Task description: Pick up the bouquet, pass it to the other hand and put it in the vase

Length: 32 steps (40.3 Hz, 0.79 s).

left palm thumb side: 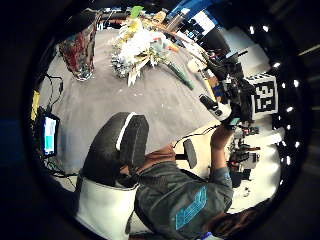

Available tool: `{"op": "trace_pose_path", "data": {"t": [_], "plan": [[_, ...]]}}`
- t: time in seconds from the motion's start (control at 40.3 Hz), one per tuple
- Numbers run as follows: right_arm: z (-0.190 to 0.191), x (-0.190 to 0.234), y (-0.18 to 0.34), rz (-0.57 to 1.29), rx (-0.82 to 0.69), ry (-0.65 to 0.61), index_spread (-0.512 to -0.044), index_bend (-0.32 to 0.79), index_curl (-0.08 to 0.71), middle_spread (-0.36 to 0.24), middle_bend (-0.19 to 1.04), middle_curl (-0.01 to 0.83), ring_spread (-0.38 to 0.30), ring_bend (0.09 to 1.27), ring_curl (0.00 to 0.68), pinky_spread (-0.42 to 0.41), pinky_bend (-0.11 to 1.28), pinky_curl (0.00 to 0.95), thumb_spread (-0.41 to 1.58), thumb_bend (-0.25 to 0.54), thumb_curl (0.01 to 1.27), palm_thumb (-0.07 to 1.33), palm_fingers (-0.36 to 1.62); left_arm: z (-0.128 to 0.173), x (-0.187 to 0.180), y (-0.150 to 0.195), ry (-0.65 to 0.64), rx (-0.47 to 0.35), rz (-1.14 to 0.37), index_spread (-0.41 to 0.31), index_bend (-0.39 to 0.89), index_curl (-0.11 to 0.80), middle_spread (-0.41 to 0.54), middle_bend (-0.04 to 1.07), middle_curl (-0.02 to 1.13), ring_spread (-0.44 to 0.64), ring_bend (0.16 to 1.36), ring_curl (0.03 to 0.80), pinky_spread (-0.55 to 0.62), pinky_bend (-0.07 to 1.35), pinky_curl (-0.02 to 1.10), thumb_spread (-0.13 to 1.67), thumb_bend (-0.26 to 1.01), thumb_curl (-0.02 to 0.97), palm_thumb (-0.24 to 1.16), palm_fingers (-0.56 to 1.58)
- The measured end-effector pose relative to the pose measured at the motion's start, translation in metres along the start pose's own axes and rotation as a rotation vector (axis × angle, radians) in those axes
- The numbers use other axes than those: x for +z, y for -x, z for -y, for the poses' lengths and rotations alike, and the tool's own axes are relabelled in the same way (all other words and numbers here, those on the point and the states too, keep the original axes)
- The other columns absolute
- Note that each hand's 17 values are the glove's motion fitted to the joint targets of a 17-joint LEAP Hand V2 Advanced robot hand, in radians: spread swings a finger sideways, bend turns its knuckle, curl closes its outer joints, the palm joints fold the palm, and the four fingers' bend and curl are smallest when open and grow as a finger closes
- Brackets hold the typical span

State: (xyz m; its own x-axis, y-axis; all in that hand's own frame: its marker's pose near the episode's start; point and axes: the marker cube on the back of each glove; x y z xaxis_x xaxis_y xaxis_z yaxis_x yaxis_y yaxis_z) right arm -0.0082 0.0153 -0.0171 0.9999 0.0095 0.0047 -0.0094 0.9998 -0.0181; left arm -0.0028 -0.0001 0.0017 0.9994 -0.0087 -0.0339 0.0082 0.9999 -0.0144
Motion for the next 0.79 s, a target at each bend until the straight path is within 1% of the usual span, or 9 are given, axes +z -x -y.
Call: {"op": "trace_pose_path", "data": {"t": [0.025,0.074,0.124,0.198,0.273,0.397,0.521,0.67,0.794], "plan": [[-0.003,-0.004,0.002,0.002,0.002,0.003,-0.158,0.15,0.04,0.028,0.26,0.069,0.083,0.26,0.049,0.156,0.42,0.091,0.42,0.297,0.09,0.44,0.44,0.0,0.0,0.001,0.002,-0.001,-0.005,-0.039,0.17,0.053,0.023,0.21,0.06,0.09,0.48,0.096,0.16,0.34,0.07,0.42,0.1,0.046,0.18,0.61],[-0.011,-0.012,0.006,0.01,0.009,0.014,-0.197,0.15,0.076,0.036,0.26,0.096,0.107,0.27,0.08,0.196,0.44,0.137,0.57,0.32,0.12,0.48,0.42,0.0,0.001,0.003,0.009,-0.006,-0.022,-0.049,0.16,0.082,0.029,0.21,0.1,0.11,0.5,0.145,0.2,0.35,0.11,0.55,0.1,0.062,0.2,0.59],[-0.011,-0.011,0.006,0.018,0.011,0.019,-0.227,0.15,0.104,0.045,0.26,0.119,0.126,0.28,0.107,0.227,0.45,0.167,0.69,0.329,0.14,0.5,0.4,0.0,0.001,0.006,0.02,-0.013,-0.037,-0.056,0.16,0.105,0.034,0.2,0.14,0.13,0.52,0.18,0.24,0.36,0.15,0.65,0.09,0.076,0.21,0.57],[-0.006,-0.005,0.005,0.023,0.01,0.028,-0.259,0.15,0.131,0.055,0.26,0.149,0.147,0.28,0.131,0.261,0.46,0.197,0.83,0.331,0.16,0.52,0.38,-0.001,0.002,0.01,0.03,-0.024,-0.057,-0.063,0.16,0.134,0.039,0.19,0.17,0.15,0.53,0.207,0.27,0.36,0.18,0.77,0.08,0.096,0.21,0.55],[-0.008,-0.006,0.006,0.031,0.007,0.041,-0.281,0.14,0.148,0.06,0.26,0.174,0.162,0.29,0.148,0.284,0.46,0.218,0.94,0.324,0.18,0.53,0.37,-0.001,0.0,0.011,0.031,-0.035,-0.072,-0.068,0.16,0.158,0.049,0.18,0.19,0.17,0.54,0.223,0.3,0.36,0.2,0.85,0.07,0.115,0.22,0.54],[0.0,0.002,0.004,0.03,-0.005,0.034,-0.3,0.14,0.172,0.065,0.26,0.205,0.179,0.29,0.167,0.307,0.47,0.243,1.06,0.303,0.21,0.54,0.35,-0.002,0.0,0.012,0.035,-0.043,-0.08,-0.072,0.16,0.191,0.056,0.18,0.22,0.18,0.54,0.24,0.32,0.35,0.23,0.94,0.04,0.142,0.23,0.52],[-0.004,0.0,0.006,0.04,-0.002,0.051,-0.311,0.14,0.189,0.068,0.26,0.233,0.189,0.3,0.185,0.32,0.48,0.263,1.13,0.279,0.24,0.55,0.33,-0.001,0.003,0.012,0.027,-0.04,-0.069,-0.073,0.15,0.217,0.059,0.17,0.24,0.19,0.55,0.252,0.34,0.35,0.25,0.99,0.01,0.167,0.24,0.51],[-0.001,0.007,-0.007,0.026,0.003,0.064,-0.319,0.13,0.202,0.07,0.25,0.26,0.195,0.3,0.204,0.327,0.48,0.284,1.18,0.243,0.26,0.55,0.32,0.0,0.004,0.01,0.008,-0.031,-0.052,-0.074,0.15,0.242,0.061,0.18,0.26,0.2,0.56,0.263,0.34,0.34,0.27,1.02,-0.01,0.191,0.25,0.5],[-0.002,0.008,-0.03,-0.003,0.047,0.075,-0.322,0.11,0.202,0.071,0.25,0.279,0.199,0.31,0.217,0.331,0.51,0.304,1.18,0.194,0.27,0.54,0.28,-0.002,0.006,0.007,0.019,-0.027,-0.062,-0.074,0.15,0.259,0.062,0.18,0.27,0.21,0.55,0.268,0.35,0.34,0.28,1.04,-0.02,0.207,0.25,0.49]]}}
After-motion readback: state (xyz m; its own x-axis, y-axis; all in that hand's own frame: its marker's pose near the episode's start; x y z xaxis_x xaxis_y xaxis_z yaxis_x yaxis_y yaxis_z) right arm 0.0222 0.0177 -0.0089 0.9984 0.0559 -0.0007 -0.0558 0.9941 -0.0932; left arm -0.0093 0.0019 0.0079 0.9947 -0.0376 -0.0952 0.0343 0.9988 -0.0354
